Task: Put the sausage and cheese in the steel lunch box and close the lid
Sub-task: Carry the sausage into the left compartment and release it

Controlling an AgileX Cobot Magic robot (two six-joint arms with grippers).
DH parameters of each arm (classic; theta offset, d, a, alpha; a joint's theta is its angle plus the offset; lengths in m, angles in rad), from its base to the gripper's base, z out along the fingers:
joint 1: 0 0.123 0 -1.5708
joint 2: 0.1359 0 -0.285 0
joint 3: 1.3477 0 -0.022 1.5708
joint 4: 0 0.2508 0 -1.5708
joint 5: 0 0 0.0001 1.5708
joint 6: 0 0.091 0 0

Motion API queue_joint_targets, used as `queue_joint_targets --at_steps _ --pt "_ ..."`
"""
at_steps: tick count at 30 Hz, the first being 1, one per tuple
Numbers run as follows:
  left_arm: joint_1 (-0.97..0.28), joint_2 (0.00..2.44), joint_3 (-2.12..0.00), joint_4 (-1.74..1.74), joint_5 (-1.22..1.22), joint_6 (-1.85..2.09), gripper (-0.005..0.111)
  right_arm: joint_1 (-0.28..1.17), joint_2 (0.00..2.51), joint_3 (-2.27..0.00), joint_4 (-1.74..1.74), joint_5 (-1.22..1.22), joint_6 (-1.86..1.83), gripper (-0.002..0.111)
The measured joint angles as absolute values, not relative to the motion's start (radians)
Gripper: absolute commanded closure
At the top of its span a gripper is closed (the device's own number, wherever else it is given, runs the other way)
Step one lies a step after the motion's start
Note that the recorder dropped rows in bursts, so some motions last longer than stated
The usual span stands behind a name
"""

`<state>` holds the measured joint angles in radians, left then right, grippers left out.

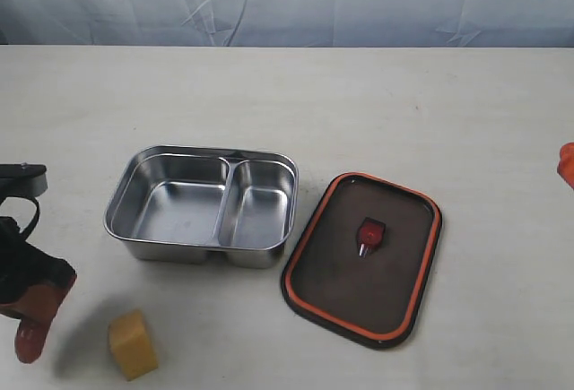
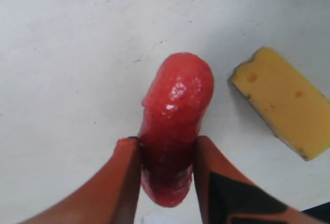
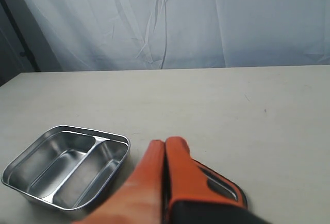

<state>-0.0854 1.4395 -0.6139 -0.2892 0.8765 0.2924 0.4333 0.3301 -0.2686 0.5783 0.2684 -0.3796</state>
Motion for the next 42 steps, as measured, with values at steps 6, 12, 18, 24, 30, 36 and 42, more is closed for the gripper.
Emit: queue_joint_targets --at_steps 6,12,18,24,30,36,42 --pt "-0.085 1.387 -0.694 -0.289 0.930 0.292 0.107 0.433 0.330 -0.269 0.578 0.268 -0.380 0.109" --pt "-0.085 1.372 -0.760 -0.291 0.955 0.292 0.107 0.433 0.330 -0.269 0.578 0.268 -0.380 0.109" --pt "-0.134 1.372 -0.835 -0.299 0.955 0.292 0.107 0.433 0.330 -0.269 0.578 0.268 -0.380 0.109" --pt "-0.236 1.390 -0.927 -0.315 0.905 0.279 0.107 0.433 0.330 -0.269 0.578 0.268 -0.380 0.109" --pt "-0.284 1.502 -1.022 -0.315 0.896 0.270 0.107 0.433 0.330 -0.269 0.578 0.268 -0.380 0.109" --pt "-0.317 1.615 -1.066 -0.308 0.894 0.268 0.107 0.433 0.330 -0.269 0.578 0.268 -0.380 0.109" --pt "-0.319 1.646 -1.085 -0.317 0.840 0.266 0.096 0.433 0.330 -0.269 0.578 0.268 -0.380 0.109"
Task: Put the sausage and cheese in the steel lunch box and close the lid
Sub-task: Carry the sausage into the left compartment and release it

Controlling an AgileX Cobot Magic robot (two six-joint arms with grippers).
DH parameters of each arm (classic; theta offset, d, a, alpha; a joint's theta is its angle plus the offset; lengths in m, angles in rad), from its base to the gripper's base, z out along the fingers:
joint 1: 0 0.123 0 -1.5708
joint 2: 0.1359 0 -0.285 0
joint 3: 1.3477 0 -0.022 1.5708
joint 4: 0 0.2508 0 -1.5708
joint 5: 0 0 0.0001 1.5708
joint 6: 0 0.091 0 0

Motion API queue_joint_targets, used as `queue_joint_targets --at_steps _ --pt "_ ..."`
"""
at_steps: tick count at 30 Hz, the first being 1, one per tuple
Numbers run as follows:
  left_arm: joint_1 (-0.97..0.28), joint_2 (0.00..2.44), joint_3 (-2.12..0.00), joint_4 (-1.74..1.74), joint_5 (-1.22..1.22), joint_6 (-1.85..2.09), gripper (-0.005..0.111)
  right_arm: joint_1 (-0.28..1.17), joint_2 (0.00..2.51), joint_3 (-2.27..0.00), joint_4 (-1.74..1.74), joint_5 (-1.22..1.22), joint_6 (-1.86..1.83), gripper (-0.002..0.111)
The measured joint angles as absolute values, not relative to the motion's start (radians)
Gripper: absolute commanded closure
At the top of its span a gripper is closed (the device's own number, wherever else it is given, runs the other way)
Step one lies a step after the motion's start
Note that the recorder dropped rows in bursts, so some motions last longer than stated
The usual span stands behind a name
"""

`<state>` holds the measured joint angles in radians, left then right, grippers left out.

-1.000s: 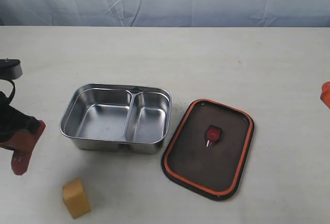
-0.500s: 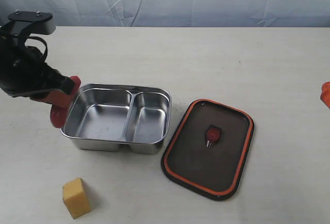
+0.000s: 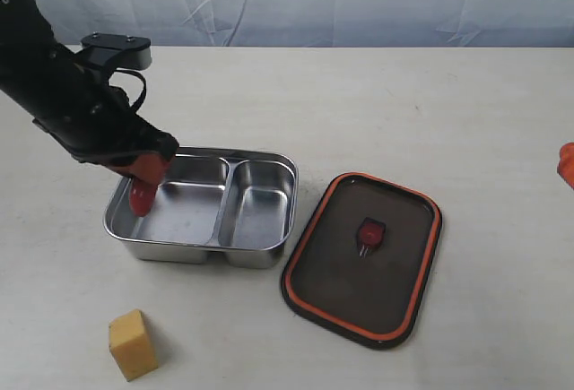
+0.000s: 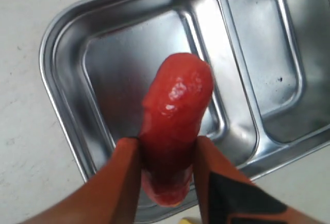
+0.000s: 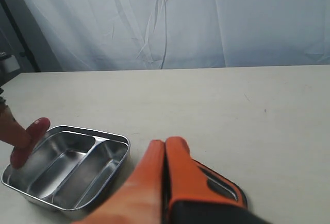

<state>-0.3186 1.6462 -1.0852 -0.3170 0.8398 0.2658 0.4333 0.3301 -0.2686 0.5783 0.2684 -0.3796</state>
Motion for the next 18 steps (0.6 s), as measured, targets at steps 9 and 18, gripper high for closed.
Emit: queue_joint_targets --at_steps 9,18 --pt "-0.319 1.646 -1.103 -0.325 0.832 0.266 0.064 0.433 0.330 -0.269 0.578 0.268 -0.380 0.109" --pt "-0.319 1.646 -1.103 -0.311 0.901 0.266 0.106 0.433 0.330 -0.269 0.578 0.268 -0.380 0.109"
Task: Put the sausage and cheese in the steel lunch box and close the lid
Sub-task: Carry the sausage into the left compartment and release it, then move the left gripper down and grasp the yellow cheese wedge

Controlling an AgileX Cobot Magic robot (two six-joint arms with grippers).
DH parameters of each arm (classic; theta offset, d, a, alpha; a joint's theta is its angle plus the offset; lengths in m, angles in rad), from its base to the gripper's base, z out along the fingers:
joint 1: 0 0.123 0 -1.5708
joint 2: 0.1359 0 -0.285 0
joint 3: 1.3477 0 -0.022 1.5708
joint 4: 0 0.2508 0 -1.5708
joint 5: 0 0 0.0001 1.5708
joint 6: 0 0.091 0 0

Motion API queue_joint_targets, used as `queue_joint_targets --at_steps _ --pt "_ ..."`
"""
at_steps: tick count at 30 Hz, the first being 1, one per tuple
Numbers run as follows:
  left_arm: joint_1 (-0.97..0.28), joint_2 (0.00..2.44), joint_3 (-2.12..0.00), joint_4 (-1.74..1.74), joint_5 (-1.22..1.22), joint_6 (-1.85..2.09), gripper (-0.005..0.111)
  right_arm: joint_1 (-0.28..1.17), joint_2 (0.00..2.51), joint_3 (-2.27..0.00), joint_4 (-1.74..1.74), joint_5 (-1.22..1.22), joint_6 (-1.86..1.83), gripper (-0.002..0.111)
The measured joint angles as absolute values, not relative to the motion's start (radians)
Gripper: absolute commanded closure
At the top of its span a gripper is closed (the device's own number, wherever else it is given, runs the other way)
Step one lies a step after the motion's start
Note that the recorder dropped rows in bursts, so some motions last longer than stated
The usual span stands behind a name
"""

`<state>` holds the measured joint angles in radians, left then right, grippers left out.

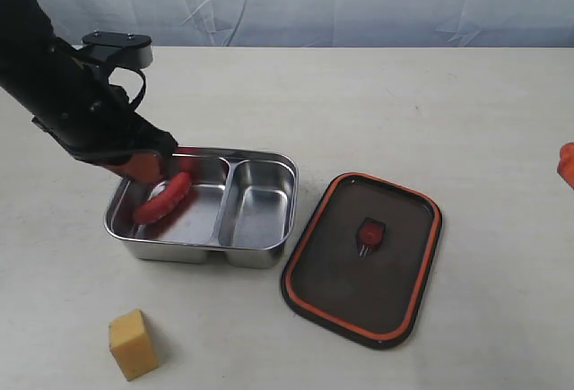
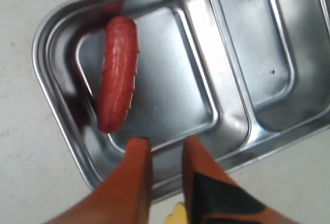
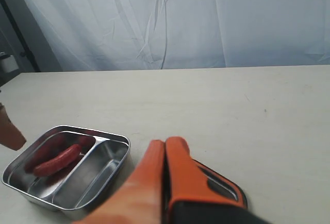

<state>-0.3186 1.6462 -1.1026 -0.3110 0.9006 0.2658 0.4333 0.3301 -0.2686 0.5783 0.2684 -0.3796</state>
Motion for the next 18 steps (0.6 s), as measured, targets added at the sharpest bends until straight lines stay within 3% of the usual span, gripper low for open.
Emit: queue_joint_targets --at_steps 10,15,18 --pt "-0.329 1.468 -1.077 -0.249 1.099 0.270 0.107 0.433 0.330 -0.269 0.580 0.268 -0.380 0.109" --pt "-0.405 1.366 -0.982 -0.246 1.174 0.270 0.107 0.433 0.330 -0.269 0.582 0.268 -0.380 0.109" --pt "-0.457 1.347 -0.929 -0.246 1.188 0.274 0.101 0.433 0.330 -0.269 0.582 0.268 -0.380 0.109"
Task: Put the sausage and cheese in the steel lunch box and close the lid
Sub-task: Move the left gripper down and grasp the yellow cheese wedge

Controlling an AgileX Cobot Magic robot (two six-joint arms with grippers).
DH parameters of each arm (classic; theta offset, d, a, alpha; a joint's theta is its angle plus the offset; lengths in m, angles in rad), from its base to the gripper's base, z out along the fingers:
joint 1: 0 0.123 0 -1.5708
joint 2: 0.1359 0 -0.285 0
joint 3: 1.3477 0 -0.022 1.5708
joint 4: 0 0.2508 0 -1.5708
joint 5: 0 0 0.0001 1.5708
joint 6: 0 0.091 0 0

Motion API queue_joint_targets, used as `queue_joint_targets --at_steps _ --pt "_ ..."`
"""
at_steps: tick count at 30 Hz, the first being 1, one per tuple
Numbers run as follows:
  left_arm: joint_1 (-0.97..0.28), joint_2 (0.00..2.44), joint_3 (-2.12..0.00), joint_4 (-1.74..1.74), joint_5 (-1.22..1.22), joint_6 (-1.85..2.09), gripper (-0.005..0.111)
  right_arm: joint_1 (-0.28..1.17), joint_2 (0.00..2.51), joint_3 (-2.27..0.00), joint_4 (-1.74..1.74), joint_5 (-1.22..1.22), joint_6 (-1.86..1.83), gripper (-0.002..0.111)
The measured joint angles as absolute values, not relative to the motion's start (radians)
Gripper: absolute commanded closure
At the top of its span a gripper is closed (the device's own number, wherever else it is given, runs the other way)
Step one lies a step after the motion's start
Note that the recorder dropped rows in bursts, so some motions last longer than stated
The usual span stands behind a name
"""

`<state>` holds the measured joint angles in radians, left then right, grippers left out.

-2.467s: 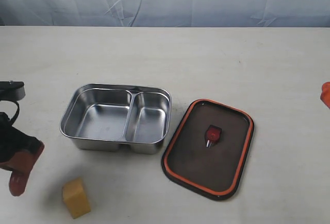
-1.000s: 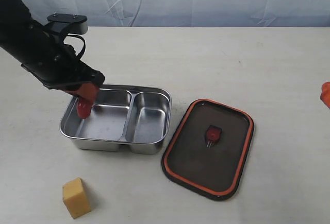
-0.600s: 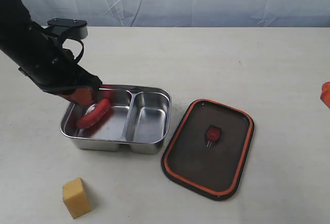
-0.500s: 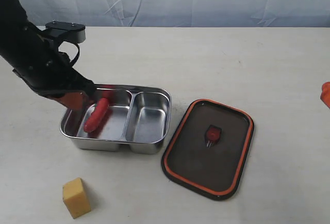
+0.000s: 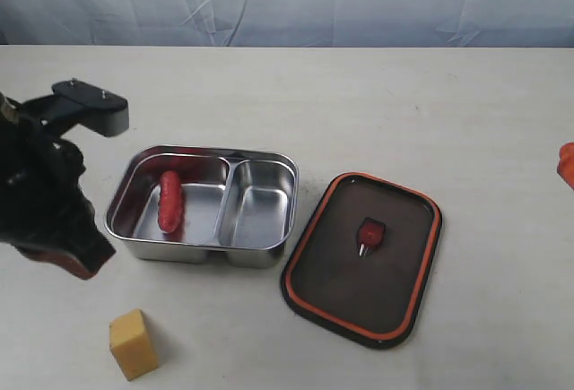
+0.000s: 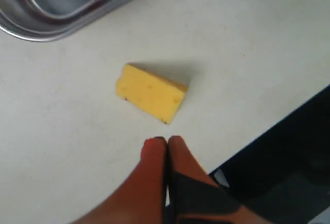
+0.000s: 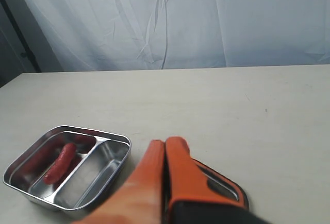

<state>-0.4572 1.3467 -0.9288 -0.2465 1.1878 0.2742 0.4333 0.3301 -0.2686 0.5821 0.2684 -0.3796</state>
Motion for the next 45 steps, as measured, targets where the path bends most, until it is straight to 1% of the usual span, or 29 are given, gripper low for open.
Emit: queue_joint_targets --at_steps 4,8,12,17,18,23,33,40,45 --pt "-0.514 1.343 -0.888 -0.246 1.188 0.433 0.086 0.433 0.330 -0.269 0.586 0.268 -0.380 0.109" --pt "-0.556 1.343 -0.882 -0.251 1.175 0.680 0.071 0.433 0.330 -0.269 0.586 0.268 -0.380 0.109" --pt "-0.581 1.343 -0.882 -0.253 1.152 1.028 0.063 0.433 0.330 -0.269 0.586 0.270 -0.380 0.109" --pt "-0.585 1.341 -0.882 -0.253 1.148 1.427 0.060 0.433 0.330 -0.269 0.586 0.272 -0.380 0.109" --pt "-0.585 1.341 -0.882 -0.253 1.148 1.458 0.058 0.433 0.330 -0.269 0.586 0.272 -0.380 0.109" --pt "-0.585 1.350 -0.842 -0.253 1.143 1.553 0.043 0.433 0.330 -0.269 0.586 0.272 -0.380 0.109" --pt "-0.585 1.413 -0.723 -0.245 1.010 1.762 0.043 0.433 0.330 -0.269 0.586 0.272 -0.380 0.109" --pt "-0.585 1.430 -0.708 -0.227 0.893 1.833 0.043 0.433 0.330 -0.269 0.586 0.276 -0.380 0.109" --pt "-0.585 1.468 -0.708 -0.227 0.876 1.840 0.043 0.433 0.330 -0.269 0.586 0.276 -0.380 0.109"
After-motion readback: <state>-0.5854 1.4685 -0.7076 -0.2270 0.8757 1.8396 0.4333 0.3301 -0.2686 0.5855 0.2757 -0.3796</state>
